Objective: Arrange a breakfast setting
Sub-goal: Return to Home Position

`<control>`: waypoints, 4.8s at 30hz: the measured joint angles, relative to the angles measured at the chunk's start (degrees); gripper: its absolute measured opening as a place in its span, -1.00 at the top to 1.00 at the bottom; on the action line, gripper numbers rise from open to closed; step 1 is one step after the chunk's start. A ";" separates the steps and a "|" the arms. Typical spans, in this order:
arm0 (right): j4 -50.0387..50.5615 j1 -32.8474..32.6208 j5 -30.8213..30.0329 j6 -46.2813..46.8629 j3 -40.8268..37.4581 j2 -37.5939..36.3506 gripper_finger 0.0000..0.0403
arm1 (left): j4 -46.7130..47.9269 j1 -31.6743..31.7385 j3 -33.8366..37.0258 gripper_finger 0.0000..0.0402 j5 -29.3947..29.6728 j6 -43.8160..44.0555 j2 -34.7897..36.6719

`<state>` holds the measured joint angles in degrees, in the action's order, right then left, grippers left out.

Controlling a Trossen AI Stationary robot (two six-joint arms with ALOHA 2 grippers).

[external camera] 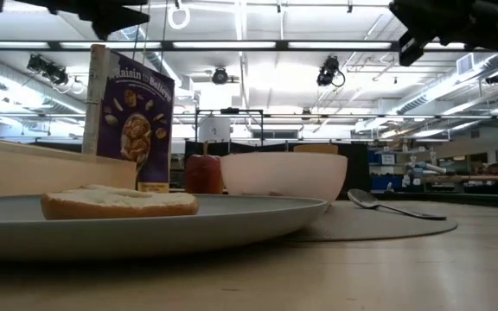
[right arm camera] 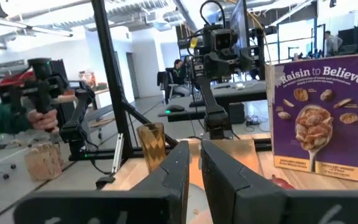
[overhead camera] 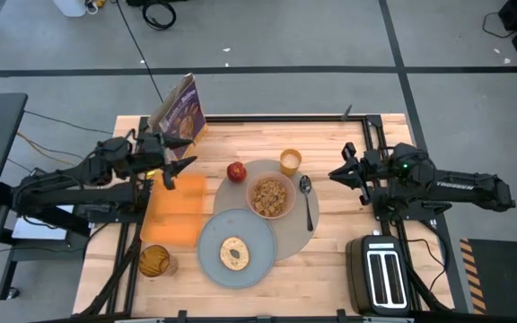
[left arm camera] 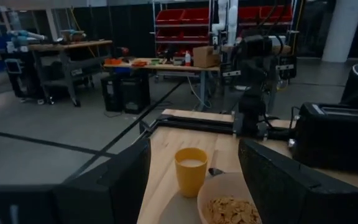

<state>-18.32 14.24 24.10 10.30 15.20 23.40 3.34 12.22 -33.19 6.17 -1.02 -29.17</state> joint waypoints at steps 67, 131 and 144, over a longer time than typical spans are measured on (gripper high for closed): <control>13.26 -1.11 -10.82 -0.94 -14.82 -21.52 0.75 | -11.47 -0.55 32.70 -0.25 -6.31 5.67 26.21; 16.71 -5.73 -24.08 6.06 -14.82 -14.51 0.75 | -7.76 -3.84 32.79 -0.25 -1.46 3.31 26.21; 16.71 -5.73 -24.06 6.06 -14.82 -14.51 0.75 | -7.77 -3.81 32.81 -0.25 -1.43 3.32 26.21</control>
<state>-1.61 8.51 0.03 16.36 0.38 8.88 -4.43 8.40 -0.38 4.73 2.30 -2.96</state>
